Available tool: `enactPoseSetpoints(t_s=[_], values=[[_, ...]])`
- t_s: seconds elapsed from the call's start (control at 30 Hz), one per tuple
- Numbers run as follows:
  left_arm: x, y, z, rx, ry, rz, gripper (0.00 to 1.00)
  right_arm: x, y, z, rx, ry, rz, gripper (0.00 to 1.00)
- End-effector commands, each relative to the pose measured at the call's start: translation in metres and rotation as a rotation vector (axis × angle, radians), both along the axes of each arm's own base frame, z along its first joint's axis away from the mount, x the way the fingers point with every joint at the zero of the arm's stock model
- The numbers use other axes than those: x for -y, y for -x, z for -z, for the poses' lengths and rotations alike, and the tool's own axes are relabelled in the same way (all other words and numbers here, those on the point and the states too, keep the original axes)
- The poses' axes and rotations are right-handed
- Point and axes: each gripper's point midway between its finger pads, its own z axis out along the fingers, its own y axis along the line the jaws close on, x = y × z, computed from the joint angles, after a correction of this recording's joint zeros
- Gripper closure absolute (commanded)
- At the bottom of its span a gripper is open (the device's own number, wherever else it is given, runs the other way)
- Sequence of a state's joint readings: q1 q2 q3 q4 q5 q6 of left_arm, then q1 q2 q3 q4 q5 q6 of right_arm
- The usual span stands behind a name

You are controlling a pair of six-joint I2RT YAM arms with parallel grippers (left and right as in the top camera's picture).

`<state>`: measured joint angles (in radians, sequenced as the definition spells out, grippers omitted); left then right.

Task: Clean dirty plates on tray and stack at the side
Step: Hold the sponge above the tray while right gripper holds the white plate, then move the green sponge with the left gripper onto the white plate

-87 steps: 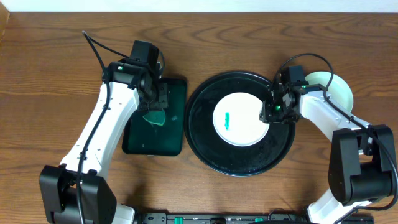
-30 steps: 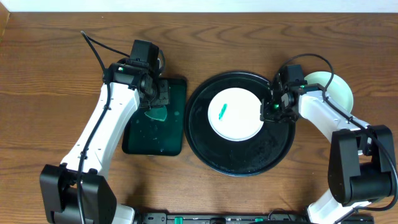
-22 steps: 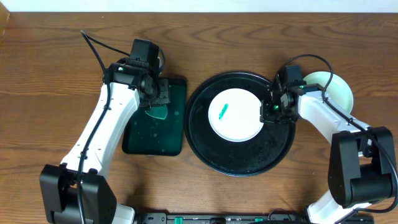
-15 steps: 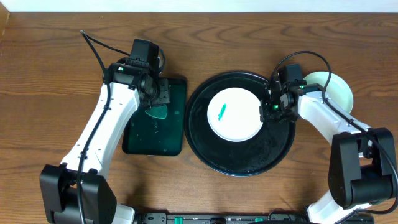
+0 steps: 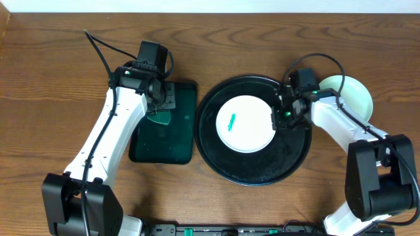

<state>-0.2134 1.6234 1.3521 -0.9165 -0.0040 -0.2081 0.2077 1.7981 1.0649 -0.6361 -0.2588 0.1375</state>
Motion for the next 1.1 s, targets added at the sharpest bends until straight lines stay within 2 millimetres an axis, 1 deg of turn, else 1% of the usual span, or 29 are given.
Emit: enactPoseSetpoints(t_s=[0.0,0.13,0.27,0.37,0.47,0.57,0.63,0.7,0.8,0.87,1.0,1.03,1.07], values=[[-0.01,0.0,0.003,0.0,-0.062,-0.003,0.93,-0.009,0.001,-0.009,0.033,0.003,-0.044,0.99],[-0.005,0.0,0.003,-0.005,-0.035,0.004,0.93,-0.007,0.0,-0.008,0.027,0.017,-0.012,0.99],[-0.006,0.003,0.004,-0.019,-0.038,0.0,0.93,-0.007,0.0,-0.007,0.026,0.017,-0.012,0.99],[-0.006,0.003,0.0,-0.037,-0.045,-0.004,0.93,-0.007,0.0,-0.007,0.026,0.017,-0.012,0.99],[-0.015,-0.002,-0.008,-0.091,-0.11,-0.024,0.93,-0.007,0.0,-0.007,0.026,0.017,-0.012,0.99],[-0.012,-0.006,-0.008,-0.145,-0.109,-0.028,0.93,-0.007,0.0,-0.007,0.026,0.017,-0.012,0.99],[0.0,-0.008,-0.004,-0.16,-0.062,-0.011,0.93,-0.007,0.0,-0.007,0.026,0.018,-0.012,0.99],[0.02,-0.009,-0.002,-0.165,0.016,0.018,0.93,-0.007,0.0,-0.007,0.025,0.017,-0.012,0.99],[0.053,-0.005,-0.003,-0.175,0.136,0.057,0.93,-0.007,0.0,-0.007,0.025,0.017,-0.012,0.99],[0.076,-0.001,-0.005,-0.178,0.186,0.106,0.93,-0.007,0.0,-0.007,0.025,0.018,-0.012,0.99],[0.109,0.01,-0.001,-0.184,0.205,0.133,0.93,-0.007,0.001,-0.007,0.024,0.018,-0.012,0.99],[0.122,0.014,0.002,-0.18,0.212,0.141,0.93,-0.007,0.001,-0.007,0.024,0.018,-0.012,0.99],[0.131,0.017,0.005,-0.177,0.219,0.142,0.92,-0.007,0.001,-0.007,0.023,0.018,-0.012,0.99]])
